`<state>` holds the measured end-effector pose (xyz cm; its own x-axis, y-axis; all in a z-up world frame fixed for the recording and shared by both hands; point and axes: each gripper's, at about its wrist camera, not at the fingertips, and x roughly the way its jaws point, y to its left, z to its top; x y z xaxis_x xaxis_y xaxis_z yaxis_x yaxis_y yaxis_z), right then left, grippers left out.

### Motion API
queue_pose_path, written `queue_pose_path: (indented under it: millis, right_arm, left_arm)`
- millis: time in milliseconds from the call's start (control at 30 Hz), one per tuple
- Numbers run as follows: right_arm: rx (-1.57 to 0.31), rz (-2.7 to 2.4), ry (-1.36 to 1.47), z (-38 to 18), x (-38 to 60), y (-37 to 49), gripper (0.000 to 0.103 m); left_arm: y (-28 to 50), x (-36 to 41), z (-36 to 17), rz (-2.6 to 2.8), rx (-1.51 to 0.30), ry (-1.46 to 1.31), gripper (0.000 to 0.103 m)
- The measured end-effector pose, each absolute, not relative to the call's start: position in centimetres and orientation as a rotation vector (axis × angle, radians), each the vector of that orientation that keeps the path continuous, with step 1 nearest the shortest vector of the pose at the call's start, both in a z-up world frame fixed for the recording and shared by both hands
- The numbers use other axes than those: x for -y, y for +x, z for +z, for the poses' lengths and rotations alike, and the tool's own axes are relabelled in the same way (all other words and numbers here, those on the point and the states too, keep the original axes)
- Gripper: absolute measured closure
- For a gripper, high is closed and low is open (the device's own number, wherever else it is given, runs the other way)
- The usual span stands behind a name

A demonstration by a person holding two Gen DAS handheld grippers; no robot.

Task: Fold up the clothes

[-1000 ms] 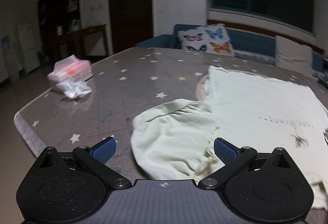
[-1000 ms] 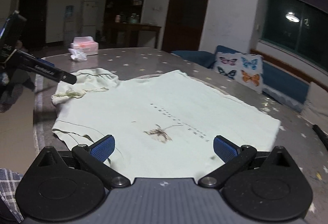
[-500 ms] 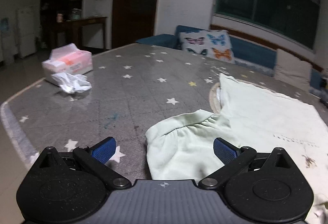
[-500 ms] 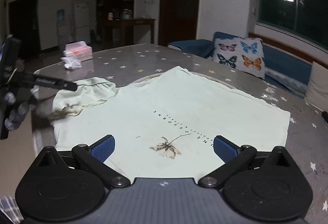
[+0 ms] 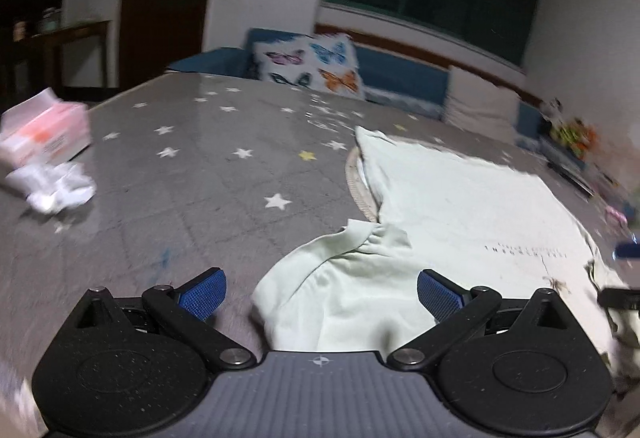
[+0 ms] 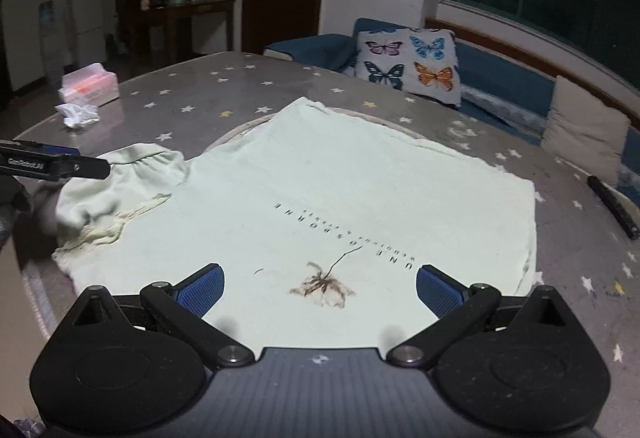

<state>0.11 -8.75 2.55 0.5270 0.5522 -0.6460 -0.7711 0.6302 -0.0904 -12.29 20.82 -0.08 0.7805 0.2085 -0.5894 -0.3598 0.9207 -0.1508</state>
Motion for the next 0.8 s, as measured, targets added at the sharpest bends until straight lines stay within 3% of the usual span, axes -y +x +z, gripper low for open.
queue_pose_path:
  millis: [433,800]
  right_arm:
    - [-0.606,0.965,-0.427,1.5,4.4,-0.1,0.000]
    - [-0.543,1.118,-0.416,1.4,4.9,0.0,0.000]
  left_arm:
    - [-16.1,-19.7,-0.7,0.441,-0.538,-0.293,0.000]
    - [-14.7,-16.9,0.2,0.564,-0.551,-0.260,0.000]
